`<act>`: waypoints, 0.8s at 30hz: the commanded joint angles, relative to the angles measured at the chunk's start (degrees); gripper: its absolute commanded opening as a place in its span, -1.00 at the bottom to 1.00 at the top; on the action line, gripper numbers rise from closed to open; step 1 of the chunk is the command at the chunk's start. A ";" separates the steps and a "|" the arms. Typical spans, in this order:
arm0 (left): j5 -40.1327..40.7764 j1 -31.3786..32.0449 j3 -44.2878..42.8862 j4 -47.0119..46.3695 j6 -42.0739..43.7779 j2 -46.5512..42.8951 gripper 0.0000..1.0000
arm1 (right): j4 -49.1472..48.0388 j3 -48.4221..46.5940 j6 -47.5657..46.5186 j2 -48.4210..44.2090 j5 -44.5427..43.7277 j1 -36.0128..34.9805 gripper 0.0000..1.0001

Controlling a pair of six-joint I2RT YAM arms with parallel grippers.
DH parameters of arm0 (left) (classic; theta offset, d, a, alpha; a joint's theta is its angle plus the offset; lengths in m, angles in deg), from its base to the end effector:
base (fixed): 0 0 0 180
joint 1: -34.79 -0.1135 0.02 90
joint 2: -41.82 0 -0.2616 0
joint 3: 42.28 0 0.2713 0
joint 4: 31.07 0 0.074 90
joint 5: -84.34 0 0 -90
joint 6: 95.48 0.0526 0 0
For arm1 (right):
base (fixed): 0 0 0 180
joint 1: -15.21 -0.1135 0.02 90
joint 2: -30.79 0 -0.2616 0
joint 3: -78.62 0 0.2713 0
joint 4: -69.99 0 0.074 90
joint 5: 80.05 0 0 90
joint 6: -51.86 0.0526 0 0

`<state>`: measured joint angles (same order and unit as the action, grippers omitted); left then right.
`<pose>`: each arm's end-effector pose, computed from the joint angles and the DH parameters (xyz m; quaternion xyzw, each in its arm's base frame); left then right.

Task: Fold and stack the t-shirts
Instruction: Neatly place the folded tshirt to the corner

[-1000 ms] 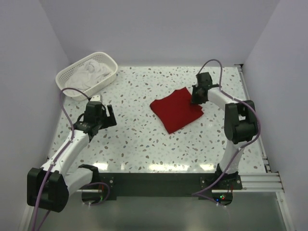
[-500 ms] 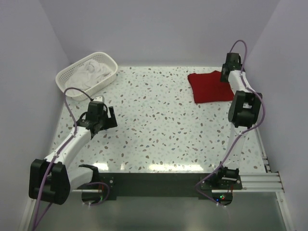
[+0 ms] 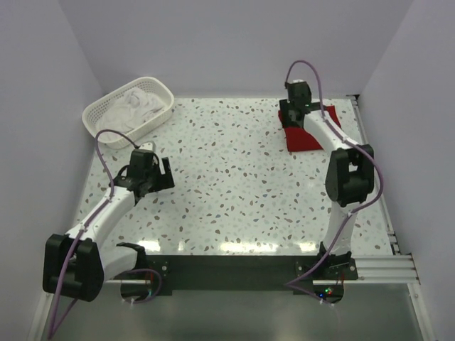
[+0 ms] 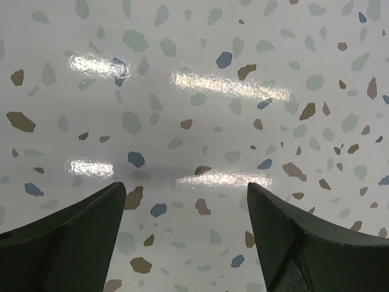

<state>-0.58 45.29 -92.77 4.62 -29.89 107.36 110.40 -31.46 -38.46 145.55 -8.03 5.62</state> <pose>0.2503 -0.0416 0.1833 -0.1287 0.9322 -0.0609 0.3327 0.4834 0.0652 0.2411 -0.0194 0.9146 -0.1135 0.3877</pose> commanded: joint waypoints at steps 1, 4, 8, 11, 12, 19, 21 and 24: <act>-1.21 -0.39 -1.05 -2.09 0.94 -2.17 0.72 | 0.48 0.71 -1.26 -0.33 -0.12 -4.20 0.20; -1.30 -0.39 -0.96 -2.09 0.94 -2.78 0.72 | 2.32 -2.53 -2.23 3.52 -3.72 -7.11 0.20; -1.30 -0.39 -0.87 -1.91 1.02 -3.05 0.72 | 2.95 -5.53 -1.44 7.75 -5.84 -7.47 0.16; -1.39 -0.39 -0.87 -2.09 1.02 -3.22 0.72 | 3.82 -7.64 -1.44 10.65 -7.51 -7.55 0.14; -1.48 -0.39 -0.96 -2.17 1.02 -3.22 0.72 | 3.91 -7.99 -1.70 11.27 -7.86 -7.55 0.14; -1.83 -0.39 -0.96 -2.26 0.94 -2.79 0.72 | 2.77 -8.17 -4.86 16.11 -12.43 -7.47 -0.02; -1.83 -0.39 -0.96 -2.26 0.94 -2.52 0.72 | 1.38 -7.82 -5.74 17.07 -15.32 -7.47 -0.15; -1.74 -0.31 -1.04 -2.18 0.94 -2.17 0.72 | -0.30 -7.73 -8.73 18.74 -18.13 -7.55 -0.37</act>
<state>-2.02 45.31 -92.77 4.49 -29.89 105.24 112.26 -37.45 -43.68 162.73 -20.71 -1.89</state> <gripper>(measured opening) 0.860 0.340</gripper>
